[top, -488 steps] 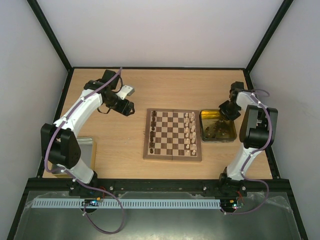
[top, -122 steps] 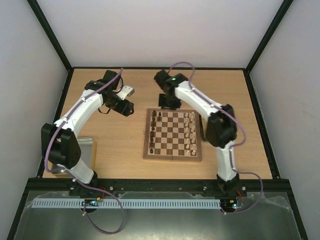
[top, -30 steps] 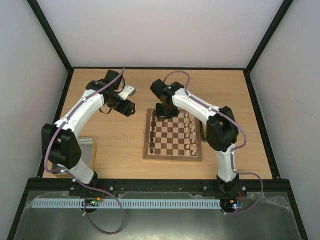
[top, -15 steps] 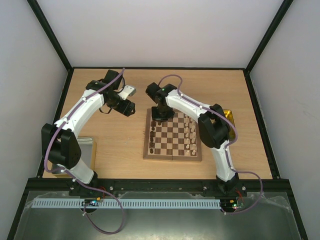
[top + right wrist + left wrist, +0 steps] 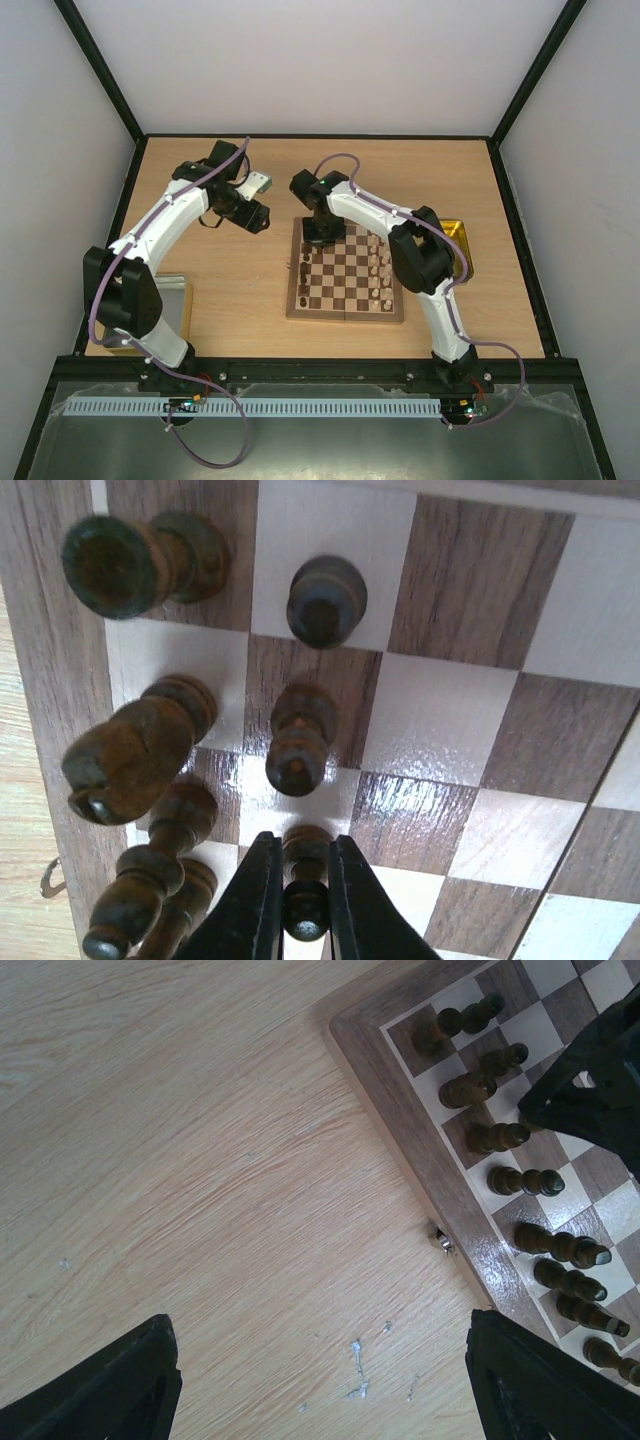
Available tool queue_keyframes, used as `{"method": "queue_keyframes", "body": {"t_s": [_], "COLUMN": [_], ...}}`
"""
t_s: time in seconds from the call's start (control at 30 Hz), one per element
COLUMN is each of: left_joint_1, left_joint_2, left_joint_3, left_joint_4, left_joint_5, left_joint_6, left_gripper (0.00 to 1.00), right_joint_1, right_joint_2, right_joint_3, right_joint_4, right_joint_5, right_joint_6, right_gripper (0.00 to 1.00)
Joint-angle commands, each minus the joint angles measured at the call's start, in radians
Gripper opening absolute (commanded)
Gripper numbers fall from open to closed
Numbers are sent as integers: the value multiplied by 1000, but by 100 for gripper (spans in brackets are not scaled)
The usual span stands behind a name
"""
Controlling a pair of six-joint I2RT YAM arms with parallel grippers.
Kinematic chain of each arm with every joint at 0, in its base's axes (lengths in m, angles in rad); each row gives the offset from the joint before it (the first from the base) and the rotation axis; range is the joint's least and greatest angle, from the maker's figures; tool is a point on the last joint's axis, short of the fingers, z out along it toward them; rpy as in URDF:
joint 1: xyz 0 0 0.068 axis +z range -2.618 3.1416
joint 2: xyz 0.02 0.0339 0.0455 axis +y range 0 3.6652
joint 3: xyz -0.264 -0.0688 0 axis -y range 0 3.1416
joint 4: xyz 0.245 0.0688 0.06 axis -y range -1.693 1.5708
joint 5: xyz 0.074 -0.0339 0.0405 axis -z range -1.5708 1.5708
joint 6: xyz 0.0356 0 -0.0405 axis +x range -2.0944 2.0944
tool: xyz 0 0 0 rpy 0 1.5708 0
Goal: Set up the chess pieces on the board
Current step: Place the chess piece on the chessboard.
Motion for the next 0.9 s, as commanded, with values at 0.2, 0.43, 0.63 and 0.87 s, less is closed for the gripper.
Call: {"method": "queue_keyframes", "body": {"t_s": [0.2,0.43,0.63,0.87], "left_joint_1": [-1,2,3,4], "left_joint_2": [-35,-40,-37,-30], "left_joint_3": [-26,-28,-26,-18], "left_joint_4": [-6,-5,-4,-7], "left_joint_5": [-11,-11,-10,-5], "left_joint_6": [5,6,5,4], "left_gripper": [79,78,78,79], "right_joint_1": [6,6,5,6], "right_joint_2": [47,55,49,42], "right_joint_3": [90,90,84,80], "right_joint_4": [-30,-41,-51,-55], "right_joint_5": [54,59,60,64], "right_joint_6": [-8,-12,-16,-18], "right_gripper": [8,8,8,9]}}
